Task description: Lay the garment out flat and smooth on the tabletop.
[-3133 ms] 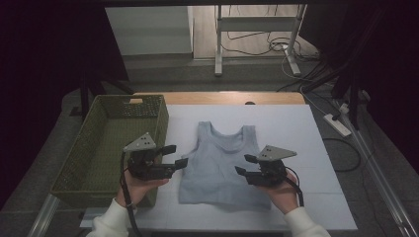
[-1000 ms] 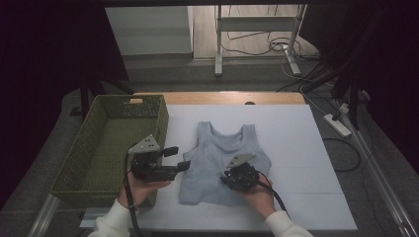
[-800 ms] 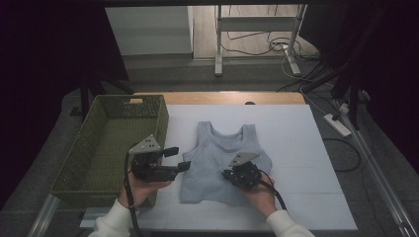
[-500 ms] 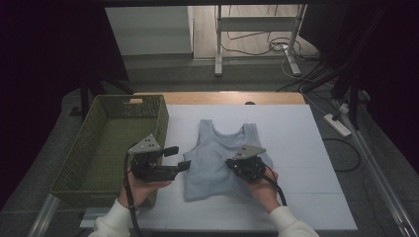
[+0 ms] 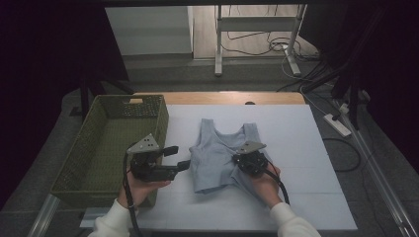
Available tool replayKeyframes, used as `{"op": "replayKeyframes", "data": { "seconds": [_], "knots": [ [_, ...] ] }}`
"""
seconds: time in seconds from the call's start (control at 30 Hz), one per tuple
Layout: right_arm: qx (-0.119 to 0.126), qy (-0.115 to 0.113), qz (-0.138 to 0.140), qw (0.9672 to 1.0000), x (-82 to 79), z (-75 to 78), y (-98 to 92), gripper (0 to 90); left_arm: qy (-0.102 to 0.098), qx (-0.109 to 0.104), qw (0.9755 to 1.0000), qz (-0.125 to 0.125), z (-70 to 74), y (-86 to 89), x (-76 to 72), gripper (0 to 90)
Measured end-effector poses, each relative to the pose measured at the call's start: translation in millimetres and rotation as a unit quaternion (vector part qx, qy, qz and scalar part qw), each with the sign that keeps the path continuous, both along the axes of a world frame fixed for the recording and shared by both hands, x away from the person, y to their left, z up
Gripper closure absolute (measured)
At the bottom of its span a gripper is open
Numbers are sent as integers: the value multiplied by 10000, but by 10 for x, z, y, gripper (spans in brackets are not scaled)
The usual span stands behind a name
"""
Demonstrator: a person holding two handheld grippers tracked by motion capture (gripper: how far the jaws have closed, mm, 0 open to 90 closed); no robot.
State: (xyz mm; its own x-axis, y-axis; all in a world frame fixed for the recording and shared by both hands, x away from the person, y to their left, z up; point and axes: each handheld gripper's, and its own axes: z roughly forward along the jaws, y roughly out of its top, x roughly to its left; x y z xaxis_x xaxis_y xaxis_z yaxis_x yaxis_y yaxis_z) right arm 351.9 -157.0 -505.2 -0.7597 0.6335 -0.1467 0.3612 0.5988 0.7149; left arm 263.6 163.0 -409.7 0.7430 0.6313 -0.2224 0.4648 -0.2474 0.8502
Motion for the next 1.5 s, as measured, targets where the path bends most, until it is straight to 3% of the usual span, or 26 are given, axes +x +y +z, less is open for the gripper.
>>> {"op": "replayKeyframes", "data": {
  "seconds": [0.07,0.2,0.3,0.43,0.57,0.7,0.87,1.1,1.2,1.33,1.5],
  "knots": [
    [-69,75,66,9999,-13,-60,21,875,1,17,10000,-9,-2,-10,0,305],
    [-138,18,217,9997,-65,-72,65,865,8,30,10000,-22,-8,-16,1,305],
    [92,42,217,9997,-84,-41,55,785,7,50,10000,-23,-8,-14,-2,303],
    [715,136,262,9970,-124,82,4,594,-19,58,10000,-24,7,-11,-9,302],
    [708,10,337,9969,-255,181,-8,513,-14,52,10000,-21,5,-9,-9,302],
    [815,-150,474,9954,-433,293,-49,500,-16,58,10000,-20,5,-16,-15,301],
    [1034,-86,716,9920,-632,382,-102,500,-28,52,10000,-25,11,-18,-24,302],
    [915,251,1019,9903,-972,292,-166,510,-12,53,10000,-22,3,-18,-21,301],
    [741,415,1132,9899,-1078,205,-164,512,-20,73,10000,-26,4,-32,-26,301],
    [511,566,1256,9891,-1158,115,-107,514,-20,71,10000,-30,6,-40,-29,301],
    [454,706,1304,9879,-1202,66,-75,518,-5,81,10000,-25,-6,-31,-22,301]
  ]
}}
